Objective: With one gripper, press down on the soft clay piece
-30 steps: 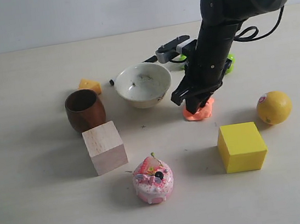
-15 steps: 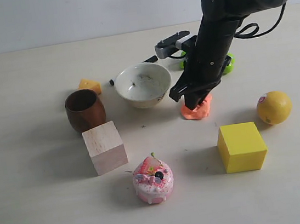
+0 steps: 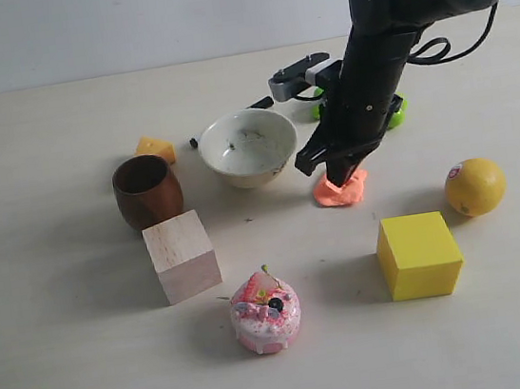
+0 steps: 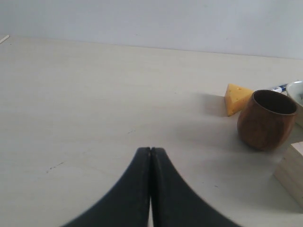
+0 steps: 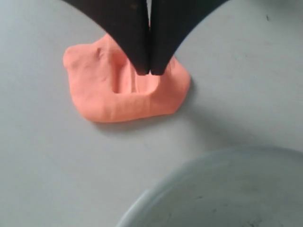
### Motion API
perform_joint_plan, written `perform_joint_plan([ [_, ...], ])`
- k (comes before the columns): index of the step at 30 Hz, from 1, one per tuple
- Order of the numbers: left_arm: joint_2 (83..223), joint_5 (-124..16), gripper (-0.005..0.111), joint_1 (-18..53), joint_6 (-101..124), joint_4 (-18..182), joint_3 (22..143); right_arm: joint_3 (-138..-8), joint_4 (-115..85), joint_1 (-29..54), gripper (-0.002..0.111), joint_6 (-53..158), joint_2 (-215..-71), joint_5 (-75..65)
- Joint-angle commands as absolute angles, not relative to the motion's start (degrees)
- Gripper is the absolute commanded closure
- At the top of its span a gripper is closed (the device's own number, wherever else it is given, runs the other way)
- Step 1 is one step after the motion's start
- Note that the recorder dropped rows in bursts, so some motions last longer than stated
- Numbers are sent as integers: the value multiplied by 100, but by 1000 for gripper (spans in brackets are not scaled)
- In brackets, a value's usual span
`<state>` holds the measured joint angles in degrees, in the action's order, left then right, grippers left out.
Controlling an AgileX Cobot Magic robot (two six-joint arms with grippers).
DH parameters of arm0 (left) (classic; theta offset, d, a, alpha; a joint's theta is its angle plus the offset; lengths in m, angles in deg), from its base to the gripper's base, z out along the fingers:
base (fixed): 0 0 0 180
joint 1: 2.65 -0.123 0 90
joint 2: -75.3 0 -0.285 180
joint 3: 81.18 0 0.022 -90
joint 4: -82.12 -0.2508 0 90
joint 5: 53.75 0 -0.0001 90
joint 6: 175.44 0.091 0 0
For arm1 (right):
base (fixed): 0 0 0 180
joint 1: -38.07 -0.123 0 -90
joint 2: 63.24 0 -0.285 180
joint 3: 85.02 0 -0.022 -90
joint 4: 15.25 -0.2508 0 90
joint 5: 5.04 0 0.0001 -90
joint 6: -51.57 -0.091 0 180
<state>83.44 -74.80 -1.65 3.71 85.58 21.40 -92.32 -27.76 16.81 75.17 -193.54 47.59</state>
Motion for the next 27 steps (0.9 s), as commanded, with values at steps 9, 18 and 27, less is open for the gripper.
perform_joint_plan([
  [9, 8309, -7419, 107, -131, 334, 8556, 2160, -8013, -4949, 1710, 108, 8182, -16952, 3024],
  [18, 8309, -7419, 107, -131, 334, 8556, 2160, -6562, -5833, 1710, 108, 9205, -14774, 2599],
  [27, 8309, -7419, 107, -131, 334, 8556, 2160, -6512, -5893, 1710, 108, 8696, -13557, 2876],
])
